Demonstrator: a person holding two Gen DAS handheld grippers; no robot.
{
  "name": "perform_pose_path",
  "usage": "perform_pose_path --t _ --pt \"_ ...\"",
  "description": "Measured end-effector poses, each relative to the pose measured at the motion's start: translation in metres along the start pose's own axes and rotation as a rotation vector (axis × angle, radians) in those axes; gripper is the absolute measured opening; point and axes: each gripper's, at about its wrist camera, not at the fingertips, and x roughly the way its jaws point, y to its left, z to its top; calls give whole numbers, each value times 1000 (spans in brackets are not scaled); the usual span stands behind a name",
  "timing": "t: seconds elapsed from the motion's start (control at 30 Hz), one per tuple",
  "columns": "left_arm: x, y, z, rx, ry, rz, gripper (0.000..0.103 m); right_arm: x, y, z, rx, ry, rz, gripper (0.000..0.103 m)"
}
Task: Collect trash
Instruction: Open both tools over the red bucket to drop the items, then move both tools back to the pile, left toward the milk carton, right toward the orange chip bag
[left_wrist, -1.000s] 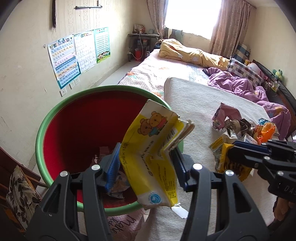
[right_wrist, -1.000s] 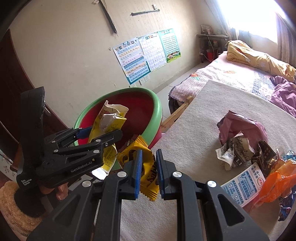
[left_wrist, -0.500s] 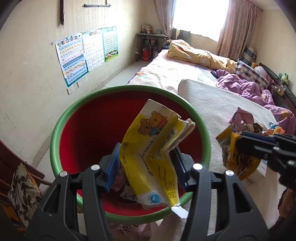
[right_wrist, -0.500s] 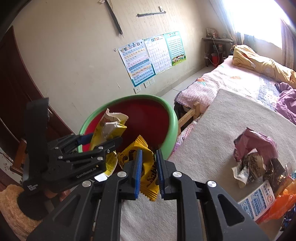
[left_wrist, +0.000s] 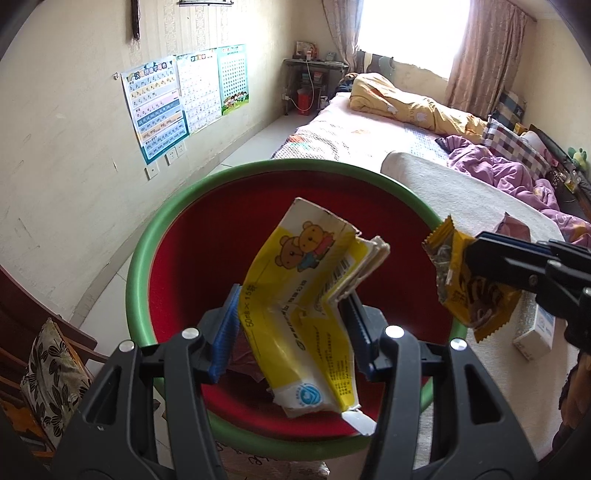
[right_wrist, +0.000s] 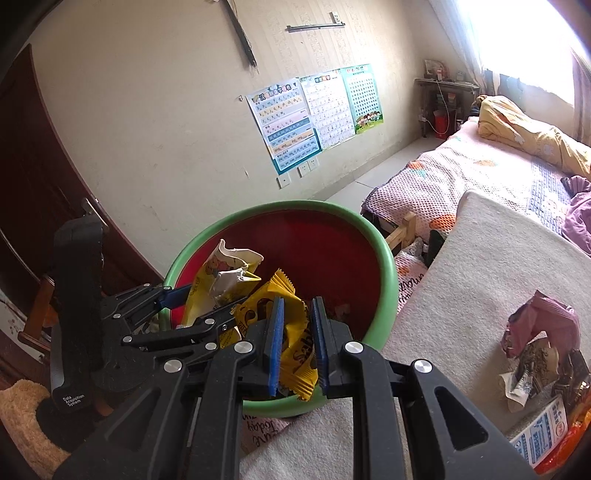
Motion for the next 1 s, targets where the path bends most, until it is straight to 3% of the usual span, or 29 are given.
perform_pose_path --t 0.4,0.43,0.5,0.57,0.8,1.0 --pt "4 19 -2 -32 6 23 53 20 8 11 -3 12 -4 18" --pt "3 19 -2 -37 3 26 56 21 6 9 4 7 -3 20" --pt "1 21 -3 -44 -7 27 62 22 4 9 17 12 2 43" --pt "-2 22 -3 -47 -22 35 73 20 4 7 21 6 4 50" --pt "-8 12 0 -48 -44 31 74 -2 1 2 22 -29 -13 54" --pt "-15 -19 7 -5 -70 -12 74 -40 -28 -18 81 -58 -82 55"
